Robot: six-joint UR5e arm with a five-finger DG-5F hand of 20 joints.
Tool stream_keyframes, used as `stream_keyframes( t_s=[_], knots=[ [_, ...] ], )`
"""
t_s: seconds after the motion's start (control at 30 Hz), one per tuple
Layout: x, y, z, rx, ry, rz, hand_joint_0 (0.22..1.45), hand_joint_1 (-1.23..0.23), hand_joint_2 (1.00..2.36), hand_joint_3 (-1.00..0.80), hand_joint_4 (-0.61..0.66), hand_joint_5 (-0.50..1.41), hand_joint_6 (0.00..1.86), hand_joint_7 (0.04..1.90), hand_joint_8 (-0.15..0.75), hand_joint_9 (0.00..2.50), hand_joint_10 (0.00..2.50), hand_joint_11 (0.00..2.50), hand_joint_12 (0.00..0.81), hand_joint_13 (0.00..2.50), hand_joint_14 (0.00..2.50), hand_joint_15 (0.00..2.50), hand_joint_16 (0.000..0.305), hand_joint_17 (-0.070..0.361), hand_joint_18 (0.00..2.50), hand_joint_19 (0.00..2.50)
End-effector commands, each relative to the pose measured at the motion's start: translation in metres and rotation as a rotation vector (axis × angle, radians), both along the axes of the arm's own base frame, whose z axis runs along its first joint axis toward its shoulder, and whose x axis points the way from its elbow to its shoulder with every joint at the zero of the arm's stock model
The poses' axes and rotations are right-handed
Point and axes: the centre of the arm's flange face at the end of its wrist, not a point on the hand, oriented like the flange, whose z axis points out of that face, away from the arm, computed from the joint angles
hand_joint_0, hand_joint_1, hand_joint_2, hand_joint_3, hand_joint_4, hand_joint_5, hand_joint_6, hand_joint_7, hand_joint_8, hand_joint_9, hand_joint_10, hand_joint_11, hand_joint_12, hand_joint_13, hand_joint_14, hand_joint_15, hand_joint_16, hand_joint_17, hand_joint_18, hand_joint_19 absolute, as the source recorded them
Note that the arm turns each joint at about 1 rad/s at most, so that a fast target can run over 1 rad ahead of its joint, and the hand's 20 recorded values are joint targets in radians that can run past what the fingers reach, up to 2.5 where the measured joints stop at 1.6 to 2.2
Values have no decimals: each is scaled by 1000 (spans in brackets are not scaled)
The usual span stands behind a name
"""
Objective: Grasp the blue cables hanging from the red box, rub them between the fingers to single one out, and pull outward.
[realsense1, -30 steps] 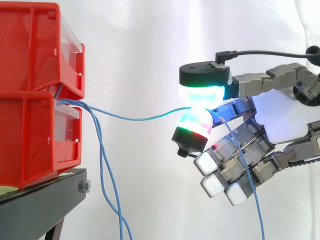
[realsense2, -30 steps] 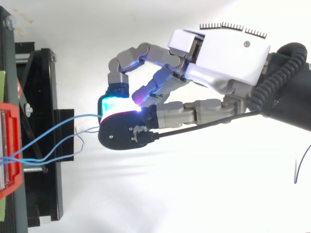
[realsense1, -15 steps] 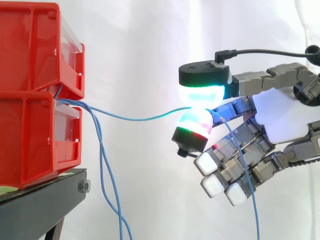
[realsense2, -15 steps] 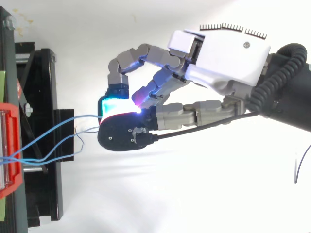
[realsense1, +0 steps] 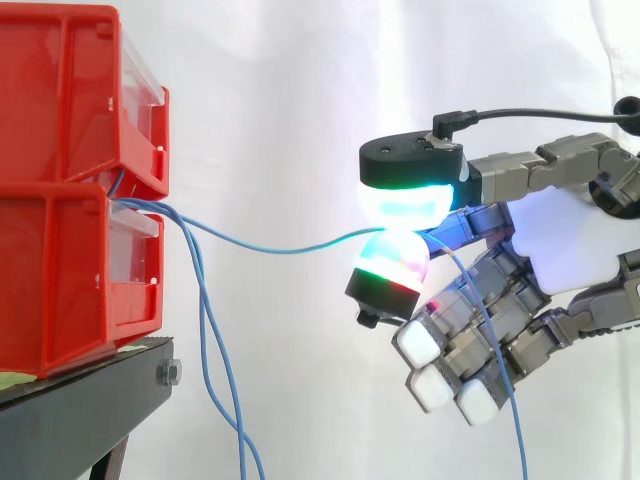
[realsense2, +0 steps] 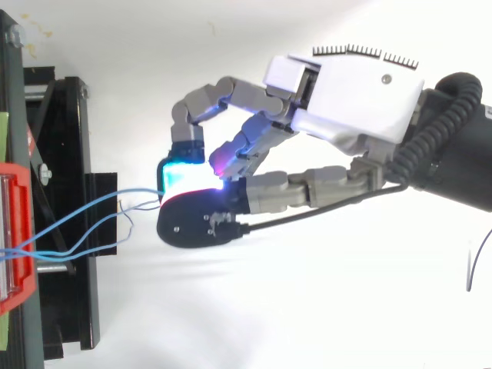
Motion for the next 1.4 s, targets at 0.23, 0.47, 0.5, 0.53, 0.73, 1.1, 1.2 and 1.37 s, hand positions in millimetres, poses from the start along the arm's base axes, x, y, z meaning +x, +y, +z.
stream_keyframes(
  t_s=[0.23, 0.47, 0.5, 0.53, 0.73, 1.1, 1.2, 1.37],
  knots=[
    [26, 11, -37, 166, -67, 264, 677, -801, 1015, 106, -139, -143, 940, 1462, 296, 983, 13, 504, 400, 844, 20, 534, 50, 113, 748, 537],
    [26, 6, -37, 175, -70, 257, 677, -801, 1015, 107, -137, -142, 939, 1469, 296, 986, 13, 505, 398, 849, 18, 538, 50, 113, 751, 537],
    [26, 6, -37, 175, -70, 258, 678, -802, 1014, 102, -138, -142, 939, 1464, 299, 985, 15, 514, 400, 849, 20, 533, 50, 113, 751, 539],
    [25, 6, -37, 174, -68, 259, 677, -801, 1015, 107, -138, -142, 940, 1464, 297, 985, 15, 514, 400, 850, 18, 537, 50, 113, 751, 537],
    [26, 6, -37, 168, -70, 256, 677, -801, 1014, 106, -142, -142, 939, 1473, 298, 990, 13, 508, 402, 858, 19, 535, 50, 113, 752, 546],
    [26, 6, -37, 168, -70, 256, 678, -801, 1014, 110, -141, -141, 939, 1470, 300, 994, 13, 509, 401, 864, 19, 539, 50, 113, 760, 544],
    [26, 6, -37, 168, -70, 256, 677, -801, 1014, 112, -139, -140, 939, 1461, 301, 1000, 13, 515, 404, 865, 21, 532, 50, 113, 763, 544],
    [26, 6, -37, 168, -70, 256, 678, -800, 1013, 104, -138, -140, 939, 1453, 303, 1009, 13, 520, 404, 867, 18, 538, 51, 114, 769, 542]
  ],
)
